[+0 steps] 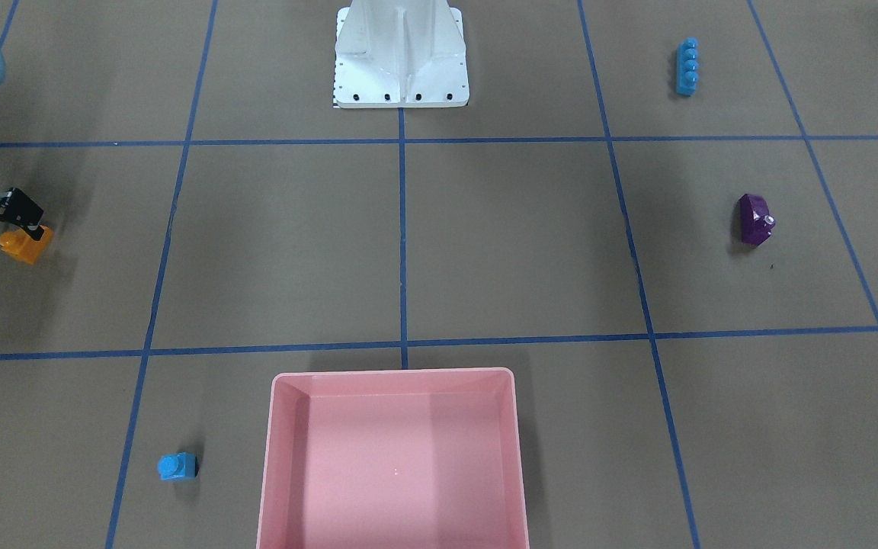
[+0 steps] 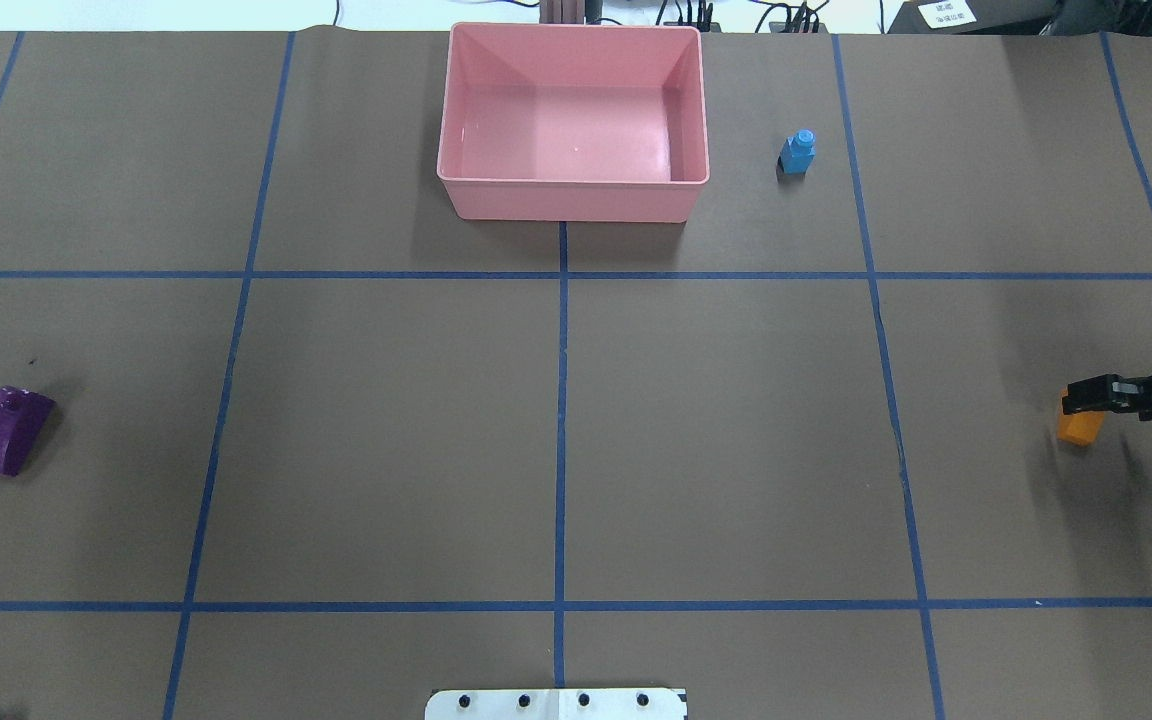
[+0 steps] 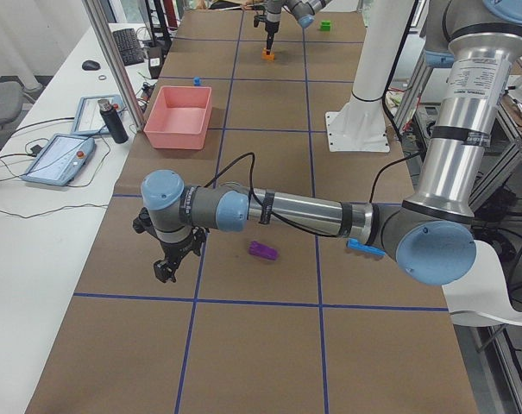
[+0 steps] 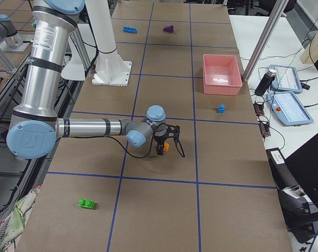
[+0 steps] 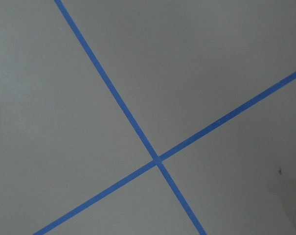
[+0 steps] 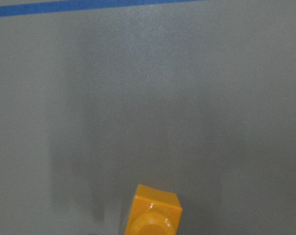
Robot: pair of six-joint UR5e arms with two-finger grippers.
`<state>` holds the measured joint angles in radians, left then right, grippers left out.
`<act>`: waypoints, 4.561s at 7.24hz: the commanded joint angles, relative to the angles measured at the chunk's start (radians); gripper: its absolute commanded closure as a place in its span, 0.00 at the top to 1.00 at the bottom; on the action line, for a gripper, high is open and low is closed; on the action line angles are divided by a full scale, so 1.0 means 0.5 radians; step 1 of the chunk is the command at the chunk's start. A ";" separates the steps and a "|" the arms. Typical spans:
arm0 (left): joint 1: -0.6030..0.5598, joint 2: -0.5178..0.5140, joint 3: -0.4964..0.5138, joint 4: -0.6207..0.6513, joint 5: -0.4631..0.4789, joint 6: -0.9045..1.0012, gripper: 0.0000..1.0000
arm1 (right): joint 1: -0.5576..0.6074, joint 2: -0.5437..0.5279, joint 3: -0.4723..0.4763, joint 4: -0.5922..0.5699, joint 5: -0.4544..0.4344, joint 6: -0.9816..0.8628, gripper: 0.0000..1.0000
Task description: Put all blocks into box
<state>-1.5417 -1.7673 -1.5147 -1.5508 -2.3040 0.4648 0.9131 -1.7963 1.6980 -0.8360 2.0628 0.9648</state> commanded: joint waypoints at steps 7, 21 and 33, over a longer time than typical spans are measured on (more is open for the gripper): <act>0.000 0.000 -0.002 0.000 0.000 0.000 1.00 | 0.232 0.443 0.099 -0.021 0.010 0.009 0.00; 0.376 -0.027 0.032 -0.426 -0.242 -0.652 1.00 | -0.118 2.734 -1.822 -0.750 -0.246 0.415 0.99; 1.215 0.632 -0.339 -1.086 0.331 -1.565 0.00 | 0.208 2.408 -1.273 -1.184 0.081 0.003 0.99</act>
<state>-0.9355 -1.4501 -1.6859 -2.0941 -2.1416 -0.3184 1.0208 -0.5868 1.0613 -1.4341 2.1069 0.9663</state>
